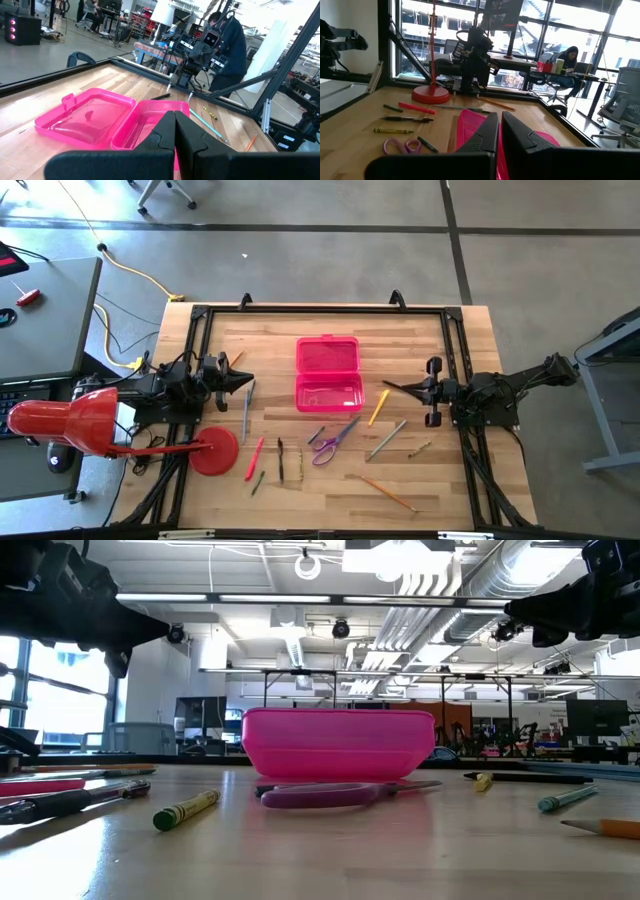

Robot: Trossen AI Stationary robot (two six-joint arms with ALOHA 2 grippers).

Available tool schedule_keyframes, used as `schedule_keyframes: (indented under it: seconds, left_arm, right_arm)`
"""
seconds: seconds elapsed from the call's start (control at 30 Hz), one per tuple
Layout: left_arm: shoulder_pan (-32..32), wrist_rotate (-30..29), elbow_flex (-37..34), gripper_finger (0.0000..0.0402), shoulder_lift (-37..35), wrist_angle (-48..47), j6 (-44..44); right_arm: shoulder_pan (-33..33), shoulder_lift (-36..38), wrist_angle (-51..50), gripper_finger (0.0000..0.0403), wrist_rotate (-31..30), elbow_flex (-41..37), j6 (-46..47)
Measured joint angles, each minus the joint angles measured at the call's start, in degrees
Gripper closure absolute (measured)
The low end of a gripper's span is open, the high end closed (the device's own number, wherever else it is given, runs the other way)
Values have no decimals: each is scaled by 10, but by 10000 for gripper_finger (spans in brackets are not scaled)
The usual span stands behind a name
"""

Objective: Pick & place school supplies into a supply box
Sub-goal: Put the purple scissors into the pink supply box

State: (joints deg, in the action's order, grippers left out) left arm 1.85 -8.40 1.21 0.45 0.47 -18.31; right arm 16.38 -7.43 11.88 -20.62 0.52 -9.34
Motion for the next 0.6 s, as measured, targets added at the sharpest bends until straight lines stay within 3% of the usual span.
schedule_keyframes:
  seconds: [0.6]
  left_arm:
    - [0, 0, 0, 369, 0, 0, 0]
  right_arm:
    - [0, 0, 0, 403, 0, 0, 25]
